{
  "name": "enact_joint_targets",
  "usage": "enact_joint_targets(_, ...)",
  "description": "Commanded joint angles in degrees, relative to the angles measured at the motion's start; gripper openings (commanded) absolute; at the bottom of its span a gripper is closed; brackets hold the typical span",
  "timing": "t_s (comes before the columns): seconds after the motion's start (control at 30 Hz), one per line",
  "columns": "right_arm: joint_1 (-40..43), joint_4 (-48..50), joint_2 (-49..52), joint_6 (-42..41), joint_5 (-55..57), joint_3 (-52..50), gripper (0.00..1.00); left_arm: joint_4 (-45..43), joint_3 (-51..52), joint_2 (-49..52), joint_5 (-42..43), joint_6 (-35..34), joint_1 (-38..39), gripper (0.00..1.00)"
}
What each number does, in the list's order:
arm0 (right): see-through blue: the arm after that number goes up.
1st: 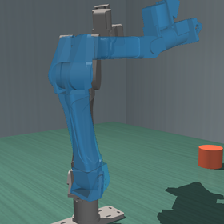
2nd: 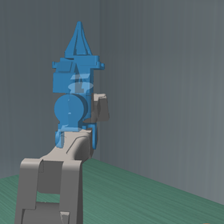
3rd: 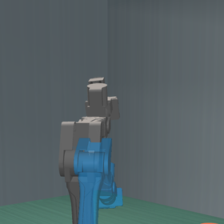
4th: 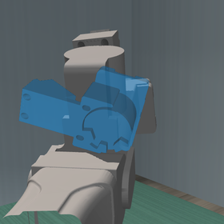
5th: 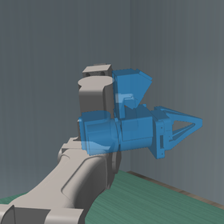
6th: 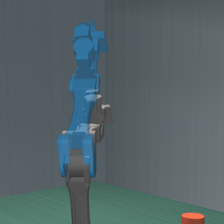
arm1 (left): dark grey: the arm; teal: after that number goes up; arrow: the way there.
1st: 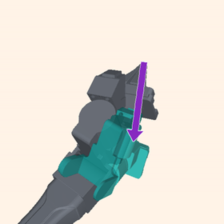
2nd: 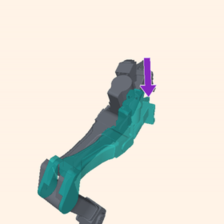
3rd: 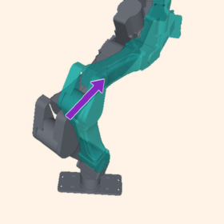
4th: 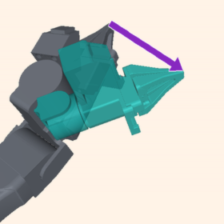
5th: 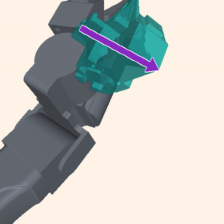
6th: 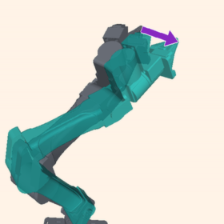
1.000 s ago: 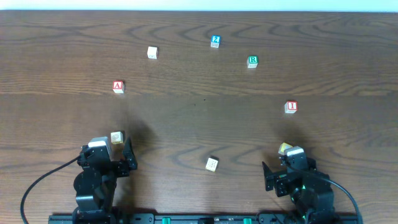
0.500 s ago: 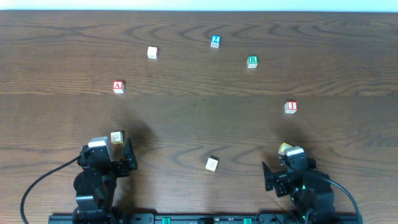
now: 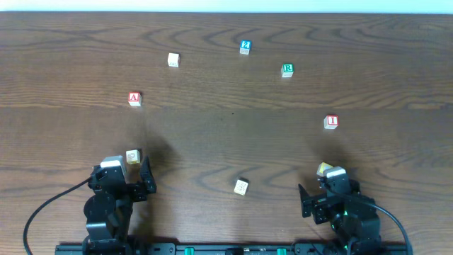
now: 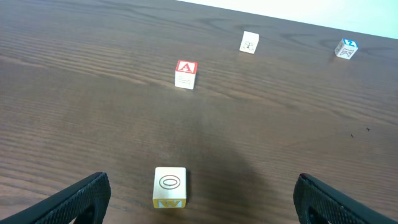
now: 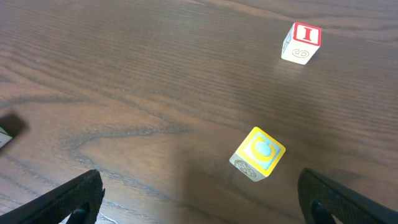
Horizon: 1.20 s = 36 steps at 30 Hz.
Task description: Spell out Ai2
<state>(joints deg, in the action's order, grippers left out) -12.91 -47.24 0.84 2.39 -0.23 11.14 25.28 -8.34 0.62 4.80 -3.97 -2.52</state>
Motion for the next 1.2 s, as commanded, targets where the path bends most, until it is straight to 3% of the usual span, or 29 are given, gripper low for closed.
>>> enact_joint_targets(0.0, 0.5, -0.1, -0.5, 0.9, -0.2, -0.7, 0.99, 0.0, 1.1, -0.4, 0.8, 1.2, -0.1, 0.95)
enact_joint_targets(0.2, 0.5, 1.0, -0.5, 0.9, -0.7, -0.7, 0.99, 0.0, 1.1, -0.4, 0.8, 1.2, -0.1, 0.95)
enact_joint_targets(0.37, 0.5, 9.2, -0.5, -1.1, -7.2, -0.7, 0.99, 0.0, 1.1, -0.4, 0.8, 1.2, -0.1, 0.95)
enact_joint_targets(0.5, 0.5, 15.3, -0.5, -15.8, -12.5, -0.7, 0.99, 0.0, 1.1, -0.4, 0.8, 1.2, -0.1, 0.95)
enact_joint_targets(0.6, 0.5, 13.9, -0.5, -29.2, -15.2, -0.7, 0.99, 0.0, 1.1, -0.4, 0.8, 1.2, -0.1, 0.96)
enact_joint_targets(0.73, 0.5, 18.4, -0.5, -34.2, -13.0, -0.7, 0.99, 0.0, 1.1, -0.4, 0.8, 1.2, -0.1, 0.95)
enact_joint_targets(0.87, 0.6, 28.9, -0.5, -44.0, -4.1, -0.7, 0.99, 0.0, 1.1, -0.4, 0.8, 1.2, -0.1, 0.95)
enact_joint_targets(1.0, 1.8, 35.9, -0.5, -44.6, 0.1, -0.5, 0.99, 0.0, 1.1, -0.4, 0.8, 1.2, -0.1, 0.95)
enact_joint_targets(1.17, 6.1, 35.6, 1.8, -43.5, 2.6, 1.7, 0.99, 0.0, 1.1, -0.4, 0.8, 1.2, -0.1, 0.95)
